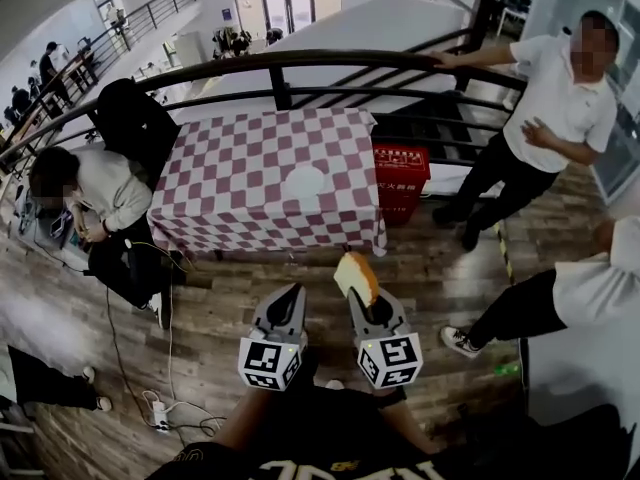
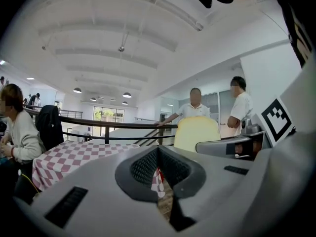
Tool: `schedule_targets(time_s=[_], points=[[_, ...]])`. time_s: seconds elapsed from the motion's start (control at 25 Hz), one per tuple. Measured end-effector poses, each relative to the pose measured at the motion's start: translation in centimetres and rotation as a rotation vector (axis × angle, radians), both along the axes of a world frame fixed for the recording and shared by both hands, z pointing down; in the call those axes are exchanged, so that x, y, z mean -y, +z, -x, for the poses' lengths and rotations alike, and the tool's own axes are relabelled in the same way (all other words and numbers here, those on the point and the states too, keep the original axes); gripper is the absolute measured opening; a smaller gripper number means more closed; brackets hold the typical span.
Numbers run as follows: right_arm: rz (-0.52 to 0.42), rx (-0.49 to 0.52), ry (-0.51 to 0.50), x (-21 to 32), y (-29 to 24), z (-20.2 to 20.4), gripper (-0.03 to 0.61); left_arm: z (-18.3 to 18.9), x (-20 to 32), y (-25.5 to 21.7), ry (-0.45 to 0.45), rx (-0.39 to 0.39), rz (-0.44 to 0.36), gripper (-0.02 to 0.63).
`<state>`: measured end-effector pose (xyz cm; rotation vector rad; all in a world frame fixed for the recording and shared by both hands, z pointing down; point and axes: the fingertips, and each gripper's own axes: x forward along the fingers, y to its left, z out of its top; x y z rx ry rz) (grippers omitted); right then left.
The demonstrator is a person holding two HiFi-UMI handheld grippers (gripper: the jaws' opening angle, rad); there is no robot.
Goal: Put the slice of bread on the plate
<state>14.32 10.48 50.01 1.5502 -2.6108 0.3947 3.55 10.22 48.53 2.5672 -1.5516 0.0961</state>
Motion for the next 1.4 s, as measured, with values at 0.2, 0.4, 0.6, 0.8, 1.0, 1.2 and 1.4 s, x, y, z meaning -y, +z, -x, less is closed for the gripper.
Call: schedule_targets(time_s=[0.2,0.4,0.6,0.8,1.0,1.2,1.4], points=[[-0.004,-0.015,0.017,3.0,1.2,-0.1,0.101,-1.0,4.0,1.8,0.033,-0.014,0.014,0.018],[0.033,-0.036,0.095,8.3,2.7,-0.7,0.101,-0.5,9.6,3.2,0.072,-0.031,0.025,0.018],[-0.001,-0.062,0.102,16.6,0.5,2.0,0.101,2.7,18.5,0.7,0.072,-0.044,-0.014,0.018],[-0.015,-0.071,0.022,23.6,0.0,7.6,0.101,7.1,25.0,-0.3,0.041,-0.069,-0.036,0.018],[-0.014,-0.082,-0.003,30.3,0.0,11.0,0.101,11.0,31.1,0.2,0.017,-0.092,-0.016,0.018],[0.012,-0.117,-0.053,32.6,1.8,13.3,0.101,13.3,34.7,3.8,-0.02,-0.109,0.079,0.018],[0.124,-0.146,-0.08,32.7,5.8,14.2,0.101,13.2,35.1,8.1,-0.004,-0.121,0.177,0.018]])
